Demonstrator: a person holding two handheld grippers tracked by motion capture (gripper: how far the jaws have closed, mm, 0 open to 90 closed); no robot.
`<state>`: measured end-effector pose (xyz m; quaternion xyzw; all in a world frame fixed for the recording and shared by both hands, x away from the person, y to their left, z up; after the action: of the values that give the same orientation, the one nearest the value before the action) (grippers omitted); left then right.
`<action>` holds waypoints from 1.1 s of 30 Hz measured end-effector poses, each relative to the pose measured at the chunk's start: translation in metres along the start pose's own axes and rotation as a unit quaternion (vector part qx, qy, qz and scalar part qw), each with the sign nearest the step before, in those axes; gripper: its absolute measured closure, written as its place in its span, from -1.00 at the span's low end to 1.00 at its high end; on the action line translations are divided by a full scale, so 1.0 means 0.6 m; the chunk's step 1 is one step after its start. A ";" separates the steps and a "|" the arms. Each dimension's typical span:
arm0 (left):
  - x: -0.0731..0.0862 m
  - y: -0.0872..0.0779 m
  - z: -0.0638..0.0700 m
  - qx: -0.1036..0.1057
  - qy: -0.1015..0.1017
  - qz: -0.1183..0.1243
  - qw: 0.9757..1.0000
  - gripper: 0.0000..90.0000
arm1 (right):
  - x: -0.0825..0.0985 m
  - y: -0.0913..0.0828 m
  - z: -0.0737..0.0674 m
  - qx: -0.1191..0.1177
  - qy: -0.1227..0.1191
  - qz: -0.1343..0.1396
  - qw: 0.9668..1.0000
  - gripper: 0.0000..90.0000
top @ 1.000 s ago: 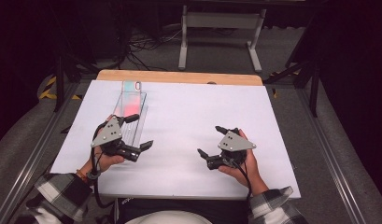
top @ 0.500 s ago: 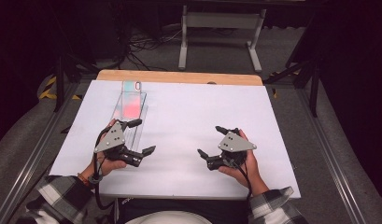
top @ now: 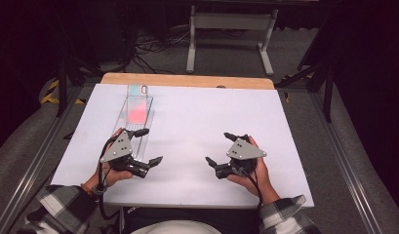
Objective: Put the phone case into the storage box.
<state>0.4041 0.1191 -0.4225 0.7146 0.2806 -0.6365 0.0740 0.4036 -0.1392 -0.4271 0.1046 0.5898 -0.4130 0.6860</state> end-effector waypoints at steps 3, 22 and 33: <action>0.003 -0.001 0.002 0.001 -0.001 -0.002 1.000 -0.91 | 0.000 0.000 -0.001 0.001 -0.001 0.000 1.000 -0.89; 0.039 0.000 0.014 0.002 -0.005 -0.033 0.999 -0.90 | 0.001 0.002 -0.009 -0.003 -0.005 -0.002 1.000 -0.89; 0.045 0.000 0.007 0.000 -0.020 -0.028 0.999 -0.90 | 0.006 0.005 -0.013 -0.012 -0.005 -0.005 1.000 -0.89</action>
<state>0.4014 0.1253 -0.4489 0.6934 0.2989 -0.6528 0.0616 0.3997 -0.1342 -0.4337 0.0919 0.5916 -0.4098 0.6882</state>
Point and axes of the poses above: each handheld gripper's, and its own axes: y roughly forward along the jaws, x roughly out of its underside, z roughly to its right, the point moved 7 cm from there along y, roughly forward along the jaws, and after that the axes turned 1 degree about z, right-handed, at the moved point
